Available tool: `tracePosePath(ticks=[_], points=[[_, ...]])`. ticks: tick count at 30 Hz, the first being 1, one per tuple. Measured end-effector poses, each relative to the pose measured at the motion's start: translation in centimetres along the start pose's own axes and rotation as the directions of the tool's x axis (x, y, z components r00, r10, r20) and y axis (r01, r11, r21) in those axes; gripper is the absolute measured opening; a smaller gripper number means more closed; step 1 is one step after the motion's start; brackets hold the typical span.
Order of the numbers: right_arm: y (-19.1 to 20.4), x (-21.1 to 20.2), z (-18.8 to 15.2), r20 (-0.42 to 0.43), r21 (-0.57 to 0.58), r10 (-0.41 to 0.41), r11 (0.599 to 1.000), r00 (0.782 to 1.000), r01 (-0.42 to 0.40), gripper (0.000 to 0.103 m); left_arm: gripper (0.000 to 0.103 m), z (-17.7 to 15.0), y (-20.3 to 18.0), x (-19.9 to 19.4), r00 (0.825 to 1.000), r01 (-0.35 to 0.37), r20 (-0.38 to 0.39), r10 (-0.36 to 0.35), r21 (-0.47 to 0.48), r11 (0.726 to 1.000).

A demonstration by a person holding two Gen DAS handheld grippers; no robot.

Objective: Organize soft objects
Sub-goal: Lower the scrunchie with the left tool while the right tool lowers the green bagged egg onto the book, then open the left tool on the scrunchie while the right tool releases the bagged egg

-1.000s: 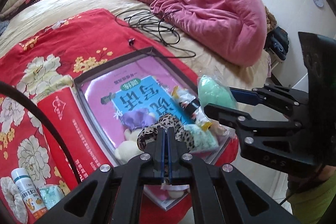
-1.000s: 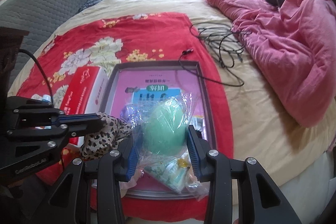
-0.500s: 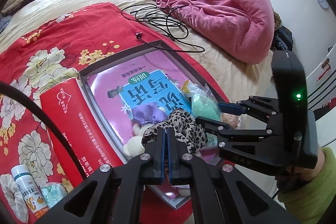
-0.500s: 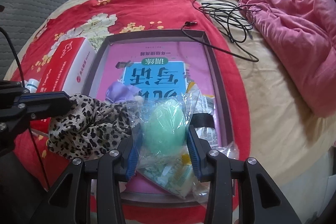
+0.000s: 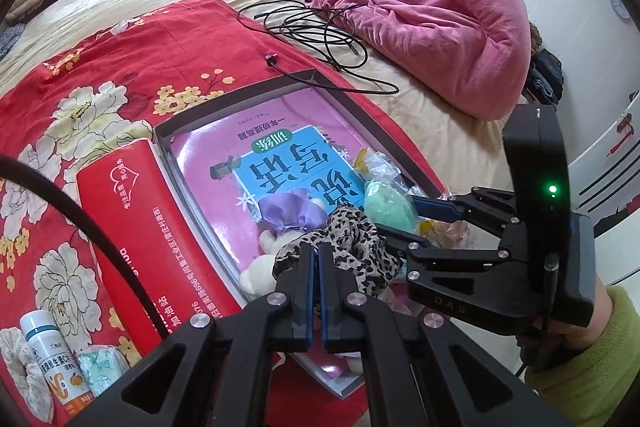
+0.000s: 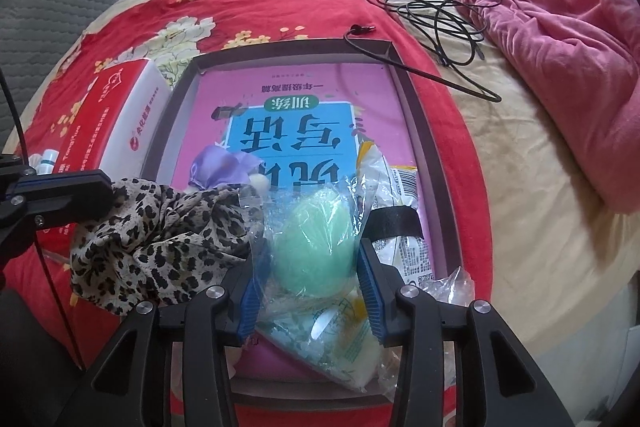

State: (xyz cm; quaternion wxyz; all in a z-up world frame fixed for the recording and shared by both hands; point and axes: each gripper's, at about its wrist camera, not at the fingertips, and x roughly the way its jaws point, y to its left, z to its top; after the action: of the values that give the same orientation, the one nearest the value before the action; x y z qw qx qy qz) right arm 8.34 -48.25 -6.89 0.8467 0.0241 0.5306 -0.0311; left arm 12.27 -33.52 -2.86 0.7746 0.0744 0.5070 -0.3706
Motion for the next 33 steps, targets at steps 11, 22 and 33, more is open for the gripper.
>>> tracePosePath(ticks=[11,22,33], points=[[-0.3,-1.1,-0.8,0.016,0.015,-0.012,1.0,1.0,0.012,0.058,0.002,0.0,0.2,0.4,1.0,-0.007,-0.008,0.007,-0.008,1.0],[-0.3,-4.8,-1.3,0.081,0.05,-0.032,0.998,0.996,0.028,0.063,0.005,0.0,1.0,0.6,1.0,0.014,-0.015,-0.014,-0.051,0.999],[-0.5,-6.6,-1.4,0.11,0.072,-0.036,0.997,0.993,0.029,0.065,0.025,-0.2,0.6,0.0,1.0,0.015,-0.006,-0.016,-0.042,0.999]])
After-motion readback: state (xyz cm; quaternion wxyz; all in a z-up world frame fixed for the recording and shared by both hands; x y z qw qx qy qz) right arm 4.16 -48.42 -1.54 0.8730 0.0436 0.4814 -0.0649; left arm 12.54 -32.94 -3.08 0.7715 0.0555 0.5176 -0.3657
